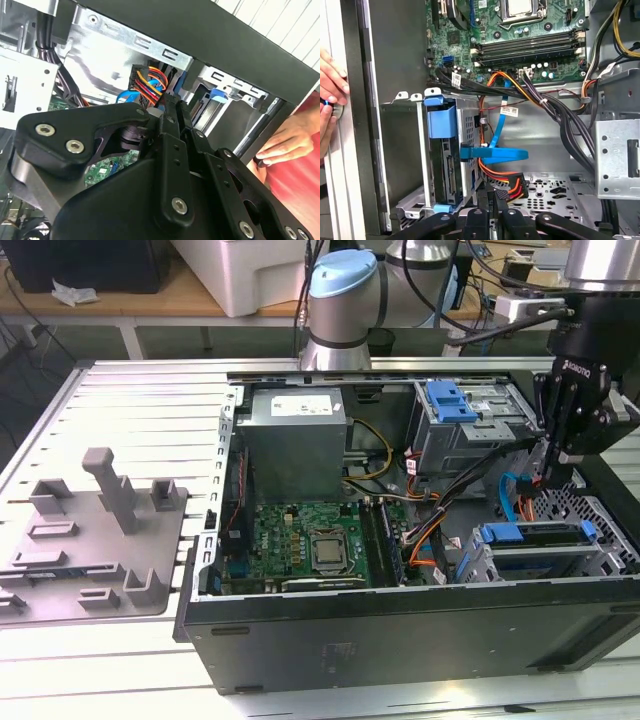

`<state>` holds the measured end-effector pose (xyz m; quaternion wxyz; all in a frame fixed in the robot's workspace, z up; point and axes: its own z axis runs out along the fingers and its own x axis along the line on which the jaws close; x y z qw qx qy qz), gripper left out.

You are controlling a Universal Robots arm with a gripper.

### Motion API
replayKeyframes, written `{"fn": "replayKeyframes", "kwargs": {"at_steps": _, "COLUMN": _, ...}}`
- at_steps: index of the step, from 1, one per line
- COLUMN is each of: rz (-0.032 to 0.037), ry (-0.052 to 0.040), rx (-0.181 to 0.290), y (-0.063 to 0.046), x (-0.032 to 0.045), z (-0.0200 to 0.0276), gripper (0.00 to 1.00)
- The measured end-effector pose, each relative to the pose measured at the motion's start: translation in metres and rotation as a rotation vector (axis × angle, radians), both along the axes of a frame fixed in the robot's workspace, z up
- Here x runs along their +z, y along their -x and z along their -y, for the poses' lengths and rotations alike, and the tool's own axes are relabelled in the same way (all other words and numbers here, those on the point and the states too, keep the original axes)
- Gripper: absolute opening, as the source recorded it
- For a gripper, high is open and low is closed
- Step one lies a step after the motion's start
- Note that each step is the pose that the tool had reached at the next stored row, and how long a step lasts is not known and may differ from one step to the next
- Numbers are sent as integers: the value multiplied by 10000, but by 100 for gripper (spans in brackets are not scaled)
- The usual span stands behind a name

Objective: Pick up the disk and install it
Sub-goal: 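Insert the first disk wire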

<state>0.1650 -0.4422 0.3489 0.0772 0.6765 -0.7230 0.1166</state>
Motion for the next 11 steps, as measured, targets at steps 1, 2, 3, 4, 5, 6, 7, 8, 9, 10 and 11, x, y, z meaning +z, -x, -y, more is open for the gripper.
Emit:
{"fn": "replayKeyframes", "kwargs": {"at_steps": 1, "rz": 25, "ry": -39, "rx": 0, "y": 7, "x": 0, "z": 13, "gripper": 17}}
{"fn": "replayKeyframes", "kwargs": {"at_steps": 2, "rz": 66, "ry": -106, "rx": 0, "y": 18, "x": 0, "z": 35, "gripper": 17}}
{"fn": "replayKeyframes", "kwargs": {"at_steps": 3, "rz": 92, "ry": -151, "rx": 0, "y": 25, "x": 0, "z": 49, "gripper": 17}}
{"fn": "replayKeyframes", "kwargs": {"at_steps": 4, "rz": 112, "ry": -189, "rx": 0, "y": 29, "x": -1, "z": 61, "gripper": 17}}
{"fn": "replayKeyframes", "kwargs": {"at_steps": 5, "rz": 132, "ry": -228, "rx": 0, "y": 35, "x": -1, "z": 76, "gripper": 17}}
{"fn": "replayKeyframes", "kwargs": {"at_steps": 6, "rz": 154, "ry": -270, "rx": 0, "y": 41, "x": 0, "z": 92, "gripper": 17}}
{"fn": "replayKeyframes", "kwargs": {"at_steps": 7, "rz": 176, "ry": -315, "rx": 0, "y": 46, "x": 0, "z": 110, "gripper": 17}}
{"fn": "replayKeyframes", "kwargs": {"at_steps": 8, "rz": 195, "ry": -353, "rx": 0, "y": 51, "x": 0, "z": 124, "gripper": 17}}
{"fn": "replayKeyframes", "kwargs": {"at_steps": 9, "rz": 221, "ry": -408, "rx": 0, "y": 58, "x": 0, "z": 145, "gripper": 17}}
{"fn": "replayKeyframes", "kwargs": {"at_steps": 10, "rz": 240, "ry": -446, "rx": 0, "y": 63, "x": 0, "z": 160, "gripper": 17}}
{"fn": "replayKeyframes", "kwargs": {"at_steps": 11, "rz": 275, "ry": -521, "rx": 0, "y": 71, "x": -1, "z": 188, "gripper": 17}}
